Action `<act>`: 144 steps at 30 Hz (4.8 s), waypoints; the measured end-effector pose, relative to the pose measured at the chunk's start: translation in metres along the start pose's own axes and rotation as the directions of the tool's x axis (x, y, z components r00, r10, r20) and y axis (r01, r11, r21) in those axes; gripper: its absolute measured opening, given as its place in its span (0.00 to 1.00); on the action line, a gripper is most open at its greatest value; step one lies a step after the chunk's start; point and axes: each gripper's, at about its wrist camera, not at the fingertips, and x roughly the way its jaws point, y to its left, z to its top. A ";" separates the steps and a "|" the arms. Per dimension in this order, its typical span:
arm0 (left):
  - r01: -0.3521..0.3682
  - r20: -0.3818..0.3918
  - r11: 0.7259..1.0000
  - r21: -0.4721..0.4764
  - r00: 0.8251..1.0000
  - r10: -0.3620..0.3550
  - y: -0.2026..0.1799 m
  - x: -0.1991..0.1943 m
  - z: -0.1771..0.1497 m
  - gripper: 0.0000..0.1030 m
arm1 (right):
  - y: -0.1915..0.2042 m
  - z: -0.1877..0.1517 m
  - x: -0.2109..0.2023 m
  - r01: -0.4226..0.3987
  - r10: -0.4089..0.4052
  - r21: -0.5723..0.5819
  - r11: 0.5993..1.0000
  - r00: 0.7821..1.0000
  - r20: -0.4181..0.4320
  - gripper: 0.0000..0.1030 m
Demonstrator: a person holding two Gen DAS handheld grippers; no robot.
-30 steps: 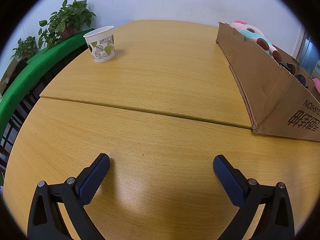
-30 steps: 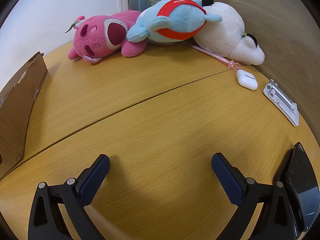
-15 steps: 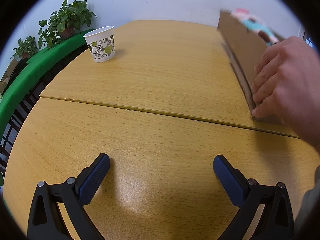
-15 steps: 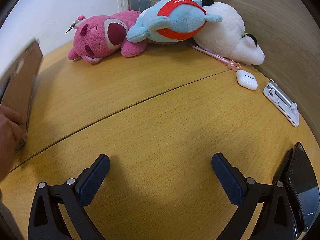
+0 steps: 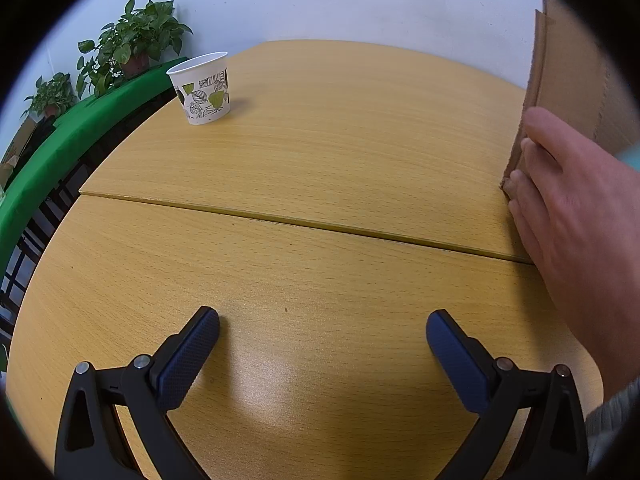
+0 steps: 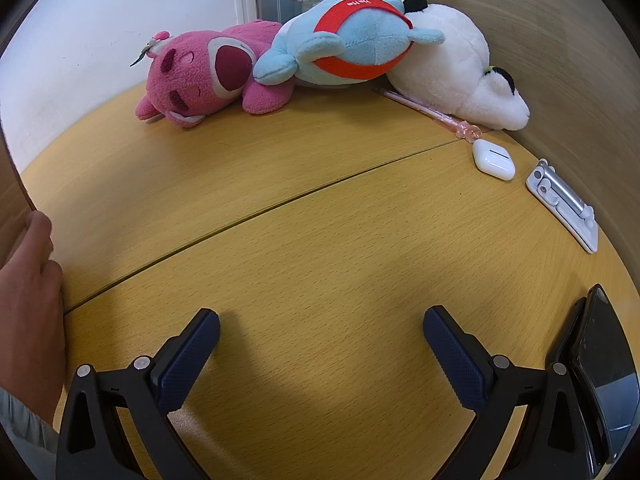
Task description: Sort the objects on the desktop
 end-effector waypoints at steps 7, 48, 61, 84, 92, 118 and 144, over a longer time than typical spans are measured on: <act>0.000 0.001 1.000 0.000 1.000 0.000 0.001 0.002 0.001 1.00 | 0.000 0.001 0.000 0.000 0.000 0.000 1.000 1.000 -0.001 1.00; 0.000 0.002 1.000 -0.001 1.000 0.000 0.001 0.002 0.001 1.00 | 0.001 0.002 -0.001 0.000 0.000 -0.001 1.000 1.000 -0.001 1.00; 0.000 0.002 1.000 -0.002 1.000 0.000 0.001 0.002 0.001 1.00 | 0.001 0.002 -0.001 -0.001 0.001 0.000 1.000 1.000 0.000 1.00; 0.144 0.148 0.973 0.178 0.974 -0.171 -0.052 -0.147 -0.043 0.99 | 0.038 -0.068 -0.134 -0.352 0.356 -0.332 0.875 0.933 -0.052 1.00; 0.507 -0.017 0.774 0.380 0.840 -0.542 -0.143 -0.205 -0.107 0.99 | 0.115 -0.088 -0.233 -0.616 0.664 -0.436 0.657 0.746 -0.052 1.00; 0.565 -0.148 0.802 0.197 0.825 -0.545 -0.133 -0.152 -0.139 0.73 | 0.318 -0.207 -0.204 -0.809 0.675 -0.402 0.429 0.582 -0.453 0.93; 0.452 0.392 0.760 0.467 0.665 -0.636 -0.180 -0.321 0.136 0.70 | 0.334 0.060 -0.421 -0.607 0.892 -0.705 0.366 0.445 0.080 0.87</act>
